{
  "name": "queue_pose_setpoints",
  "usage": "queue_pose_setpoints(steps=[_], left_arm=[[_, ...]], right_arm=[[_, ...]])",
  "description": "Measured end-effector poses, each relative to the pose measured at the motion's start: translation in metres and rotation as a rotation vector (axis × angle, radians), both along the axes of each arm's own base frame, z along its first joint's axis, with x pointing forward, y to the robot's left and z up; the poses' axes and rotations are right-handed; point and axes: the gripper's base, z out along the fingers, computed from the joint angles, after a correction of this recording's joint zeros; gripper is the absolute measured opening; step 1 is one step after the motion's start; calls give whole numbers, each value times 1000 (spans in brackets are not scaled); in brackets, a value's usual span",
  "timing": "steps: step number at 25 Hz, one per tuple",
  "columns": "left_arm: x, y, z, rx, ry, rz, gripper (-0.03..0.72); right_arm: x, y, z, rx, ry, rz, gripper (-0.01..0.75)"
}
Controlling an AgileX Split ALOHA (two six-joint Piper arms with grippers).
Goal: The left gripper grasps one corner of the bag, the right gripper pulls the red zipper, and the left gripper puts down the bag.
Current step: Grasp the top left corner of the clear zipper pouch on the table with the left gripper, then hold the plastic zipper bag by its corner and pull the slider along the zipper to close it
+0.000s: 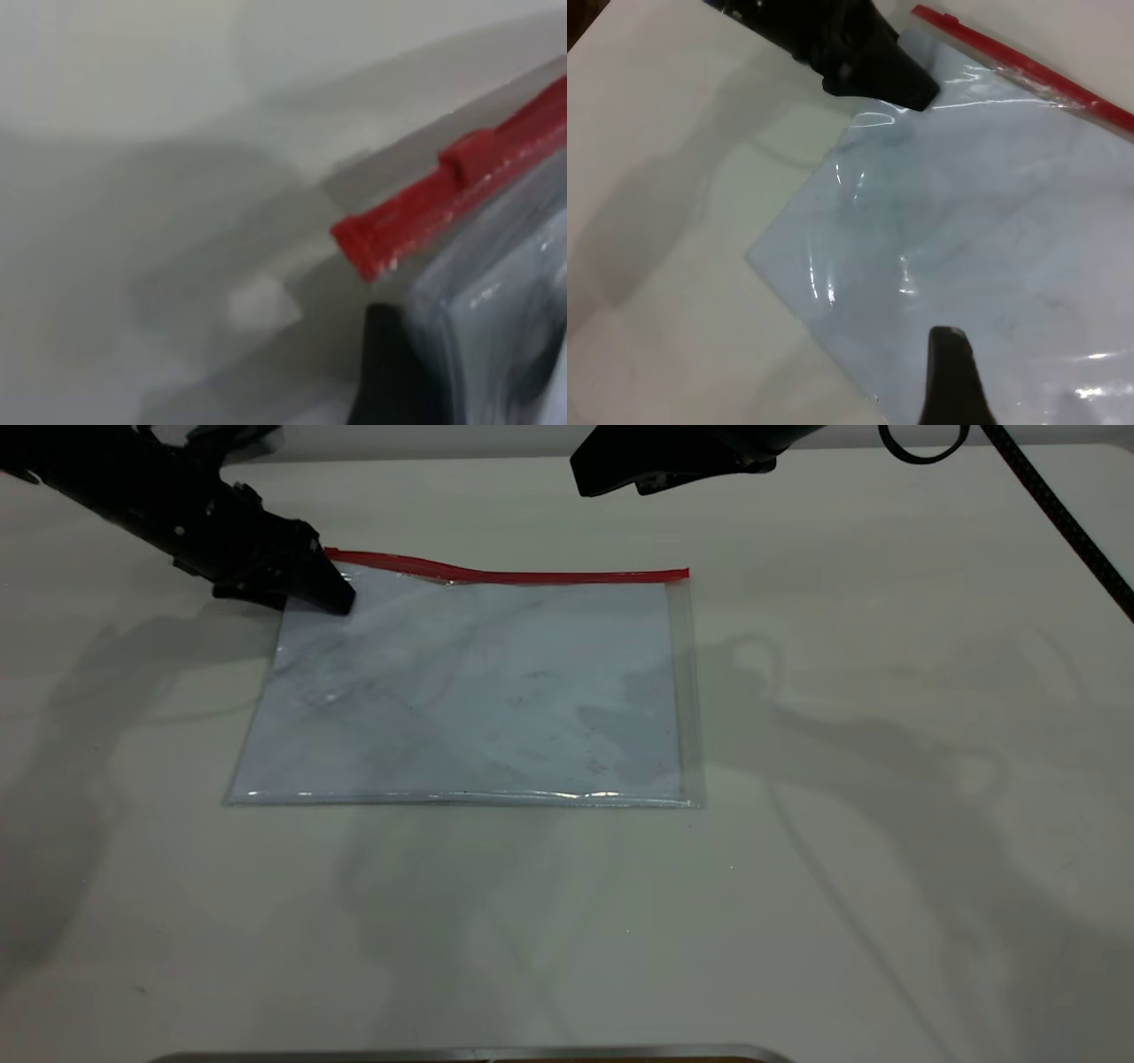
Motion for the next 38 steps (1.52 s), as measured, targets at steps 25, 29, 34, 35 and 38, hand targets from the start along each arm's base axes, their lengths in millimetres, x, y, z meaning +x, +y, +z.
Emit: queue_pose_setpoints(steps=[25,29,34,35,38], left_arm=[[-24,-35,57,-237,-239,-678,53],[-30,-37,60,-242,-235,-770,53],[-30,-37,62,-230,-241,-785,53],[-30,-36,62,-226,-243,-783,53],[-29,-37,62,-213,-254,-784,53]], right_arm=[[83,54,-23,206,-95,278,542],[87,59,-35,239,-71,314,542],[82,70,-52,248,-34,336,542],[80,75,-53,252,-33,342,542],[79,84,-57,273,-27,336,542]])
